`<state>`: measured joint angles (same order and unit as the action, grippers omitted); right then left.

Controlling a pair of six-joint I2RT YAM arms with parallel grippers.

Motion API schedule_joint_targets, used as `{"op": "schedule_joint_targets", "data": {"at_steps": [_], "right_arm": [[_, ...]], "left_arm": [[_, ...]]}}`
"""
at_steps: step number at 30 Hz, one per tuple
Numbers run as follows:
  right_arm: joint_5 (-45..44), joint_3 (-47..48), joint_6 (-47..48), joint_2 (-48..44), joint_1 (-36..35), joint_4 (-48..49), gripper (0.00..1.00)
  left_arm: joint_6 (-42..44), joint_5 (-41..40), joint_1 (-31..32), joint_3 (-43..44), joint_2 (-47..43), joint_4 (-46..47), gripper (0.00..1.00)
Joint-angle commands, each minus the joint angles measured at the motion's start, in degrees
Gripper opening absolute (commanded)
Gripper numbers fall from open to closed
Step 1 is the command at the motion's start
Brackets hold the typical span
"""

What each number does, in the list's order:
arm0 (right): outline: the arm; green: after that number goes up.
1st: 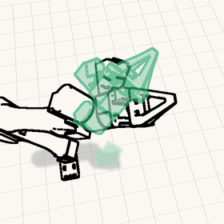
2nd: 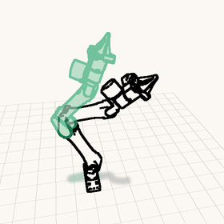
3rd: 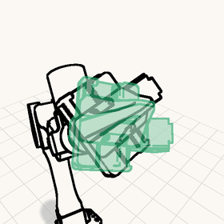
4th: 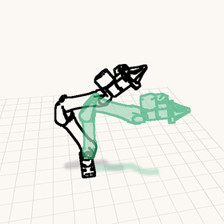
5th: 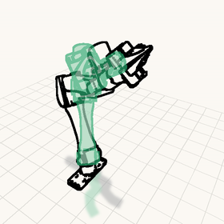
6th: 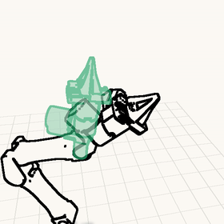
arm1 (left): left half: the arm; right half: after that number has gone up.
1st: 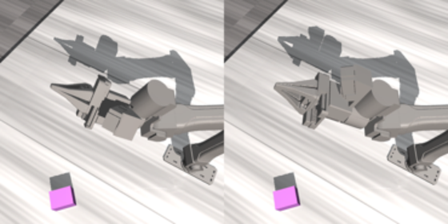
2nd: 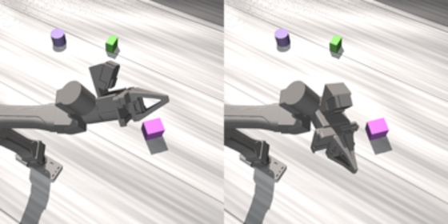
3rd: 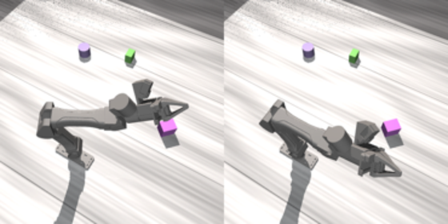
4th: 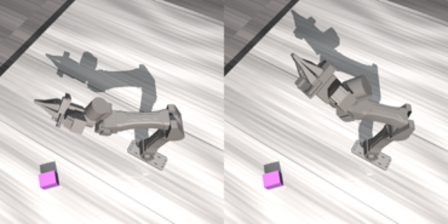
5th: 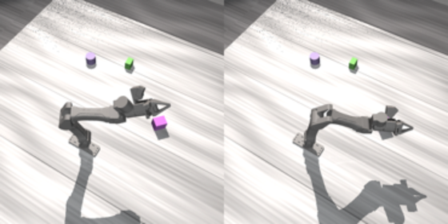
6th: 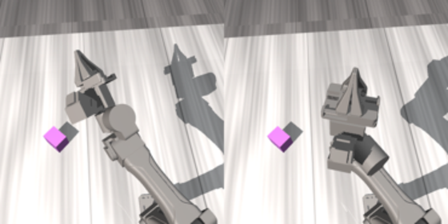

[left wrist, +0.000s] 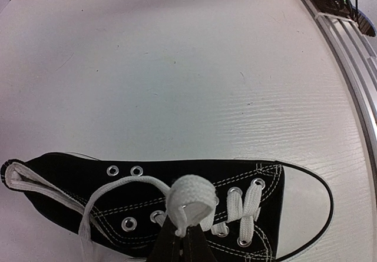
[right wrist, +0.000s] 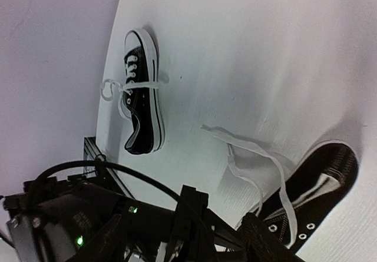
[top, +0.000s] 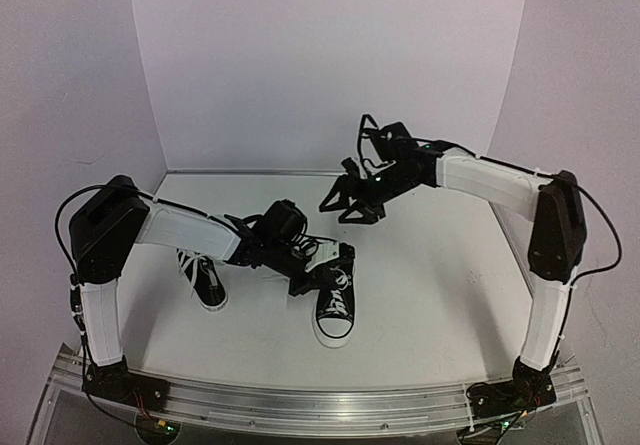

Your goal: Tie the shoes

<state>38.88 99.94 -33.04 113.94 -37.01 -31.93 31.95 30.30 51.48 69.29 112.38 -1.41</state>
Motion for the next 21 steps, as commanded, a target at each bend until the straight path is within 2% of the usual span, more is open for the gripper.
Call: {"op": "schedule_joint_targets", "data": {"at_steps": [1, 6, 9, 11, 16, 21], "right_arm": [[1.8, -8.9, 0.1, -9.2, 2.8, 1.6, 0.60], [6.3, -22.5, -2.6, -16.0, 2.7, 6.3, 0.52], [9.3, -33.6, -8.2, -18.8, 2.5, 16.0, 0.47], [10.0, -36.2, -10.1, -19.0, 1.9, 19.5, 0.45], [9.9, -35.0, -11.6, -14.9, -1.5, 22.8, 0.40], [8.8, -33.1, -11.5, -11.2, -2.6, 23.6, 0.40]], "left_arm": [[-1.2, 0.6, 0.3, 0.0, -2.1, 1.1, 0.00], [-3.3, 0.5, 0.3, 0.3, -1.5, 3.0, 0.00], [-3.5, 0.1, 0.3, 0.5, -1.0, 3.2, 0.00], [-3.2, -0.2, 0.3, 0.6, -0.7, 3.0, 0.00], [-3.0, -0.1, 0.3, 1.0, -0.7, 2.5, 0.00], [-2.4, -0.1, 0.3, 1.3, -0.8, 2.1, 0.00]]}}
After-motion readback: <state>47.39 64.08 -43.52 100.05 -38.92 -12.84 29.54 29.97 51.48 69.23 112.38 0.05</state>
